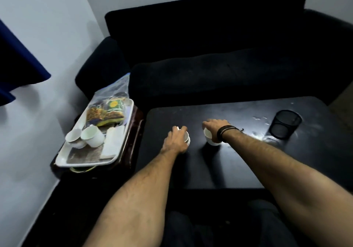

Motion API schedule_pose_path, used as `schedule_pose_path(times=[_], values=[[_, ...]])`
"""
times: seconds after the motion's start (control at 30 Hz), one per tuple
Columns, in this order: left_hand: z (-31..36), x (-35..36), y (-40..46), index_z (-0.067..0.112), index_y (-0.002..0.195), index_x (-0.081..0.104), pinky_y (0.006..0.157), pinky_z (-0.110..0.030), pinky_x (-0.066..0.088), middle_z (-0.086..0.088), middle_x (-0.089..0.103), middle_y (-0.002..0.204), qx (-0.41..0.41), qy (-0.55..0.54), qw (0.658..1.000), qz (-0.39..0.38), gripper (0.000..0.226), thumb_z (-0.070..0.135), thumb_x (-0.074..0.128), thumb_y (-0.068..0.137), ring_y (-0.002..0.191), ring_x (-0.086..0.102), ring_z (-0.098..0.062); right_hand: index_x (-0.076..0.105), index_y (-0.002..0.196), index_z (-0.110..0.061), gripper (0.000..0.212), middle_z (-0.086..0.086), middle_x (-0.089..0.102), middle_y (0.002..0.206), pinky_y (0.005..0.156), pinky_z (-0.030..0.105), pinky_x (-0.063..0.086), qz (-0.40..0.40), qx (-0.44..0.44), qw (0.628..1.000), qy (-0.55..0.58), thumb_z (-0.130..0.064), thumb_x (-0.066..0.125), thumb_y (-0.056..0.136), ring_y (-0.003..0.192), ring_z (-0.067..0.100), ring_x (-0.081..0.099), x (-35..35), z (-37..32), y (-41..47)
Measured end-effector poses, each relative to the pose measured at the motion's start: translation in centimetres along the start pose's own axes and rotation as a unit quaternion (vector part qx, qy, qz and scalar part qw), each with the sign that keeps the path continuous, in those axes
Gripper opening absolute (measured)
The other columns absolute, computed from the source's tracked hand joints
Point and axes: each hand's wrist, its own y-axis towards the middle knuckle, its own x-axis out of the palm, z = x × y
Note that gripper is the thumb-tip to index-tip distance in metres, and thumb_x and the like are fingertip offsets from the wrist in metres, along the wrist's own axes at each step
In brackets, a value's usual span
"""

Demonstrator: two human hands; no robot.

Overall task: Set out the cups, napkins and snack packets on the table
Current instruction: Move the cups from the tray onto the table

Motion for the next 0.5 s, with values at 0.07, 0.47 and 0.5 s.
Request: schedule_pose_path(times=[0.07,0.47,0.5], values=[[1.7,1.6,0.5,0.023,0.131,0.044,0.098,-0.048,0.045,-0.012,0.041,0.132,0.010,0.005,1.000,-0.014,0.043,0.033,0.058,0.092,0.122,0.048,-0.035,0.047,0.125,-0.028,0.054,0.000,0.051,0.131,0.087,0.041,0.047,-0.004,-0.012,1.000,-0.004,-0.015,0.067,0.076,0.119,0.028,0.057,1.2,1.8,-0.8],[5.1,5.1,1.3,0.026,0.142,0.036,0.098,-0.047,0.048,-0.015,0.038,0.134,0.022,-0.017,0.999,-0.039,0.063,0.030,0.066,0.087,0.122,0.051,-0.037,0.042,0.133,-0.026,0.090,0.013,0.041,0.127,0.090,0.043,0.050,0.140,0.141,0.962,0.187,-0.067,0.073,0.060,0.112,0.037,0.052,5.5,4.8,-3.6],[5.0,5.0,1.2,0.024,0.143,0.034,0.097,-0.047,0.049,-0.015,0.039,0.133,0.016,-0.027,0.999,-0.029,0.066,0.029,0.068,0.086,0.120,0.053,-0.038,0.041,0.133,-0.026,0.089,0.014,0.044,0.125,0.089,0.043,0.051,0.121,0.157,0.959,0.205,-0.071,0.071,0.062,0.109,0.038,0.055,5.7,4.7,-3.6]])
